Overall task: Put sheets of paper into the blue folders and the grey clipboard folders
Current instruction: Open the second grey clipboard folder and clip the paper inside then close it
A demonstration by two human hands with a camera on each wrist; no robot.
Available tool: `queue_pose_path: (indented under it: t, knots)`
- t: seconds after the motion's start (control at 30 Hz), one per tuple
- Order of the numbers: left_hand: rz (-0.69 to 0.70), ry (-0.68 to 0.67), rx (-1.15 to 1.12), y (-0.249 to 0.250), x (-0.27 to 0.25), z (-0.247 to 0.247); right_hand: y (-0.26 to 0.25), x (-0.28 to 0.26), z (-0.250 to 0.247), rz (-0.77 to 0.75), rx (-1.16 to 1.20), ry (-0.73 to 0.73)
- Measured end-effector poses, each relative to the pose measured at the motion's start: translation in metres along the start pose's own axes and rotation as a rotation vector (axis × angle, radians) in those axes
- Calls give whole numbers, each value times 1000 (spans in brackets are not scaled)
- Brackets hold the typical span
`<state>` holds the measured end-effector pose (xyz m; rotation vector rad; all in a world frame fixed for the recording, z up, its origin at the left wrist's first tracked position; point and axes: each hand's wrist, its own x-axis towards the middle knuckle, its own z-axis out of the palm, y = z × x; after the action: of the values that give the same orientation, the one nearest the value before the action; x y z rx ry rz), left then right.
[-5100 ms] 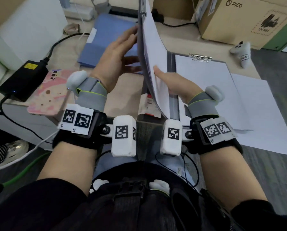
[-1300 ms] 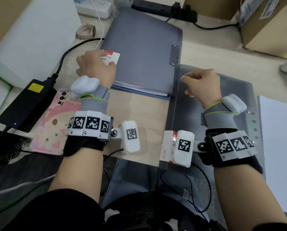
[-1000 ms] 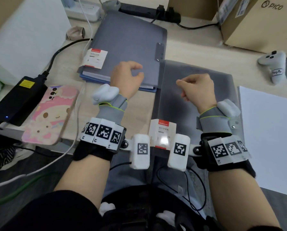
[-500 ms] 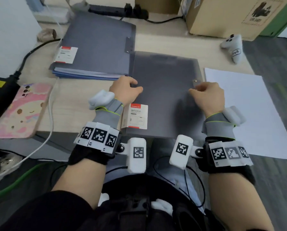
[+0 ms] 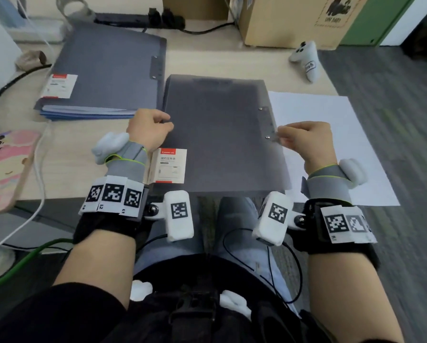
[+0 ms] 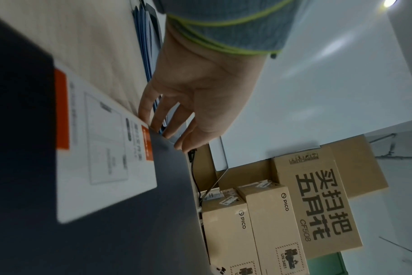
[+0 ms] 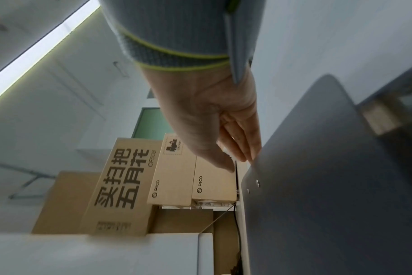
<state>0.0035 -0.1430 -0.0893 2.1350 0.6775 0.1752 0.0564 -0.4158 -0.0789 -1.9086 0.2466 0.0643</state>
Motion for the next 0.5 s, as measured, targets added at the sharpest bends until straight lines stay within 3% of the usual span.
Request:
queue_pose_path:
  t: [0.2,0.5]
  knots:
    - [-9,2,-58,2,-2,5,-2,-11,-9,48,513,-70]
    - [-34,-115,-123,2,-8,4,-20,-23,6,9,649,-330]
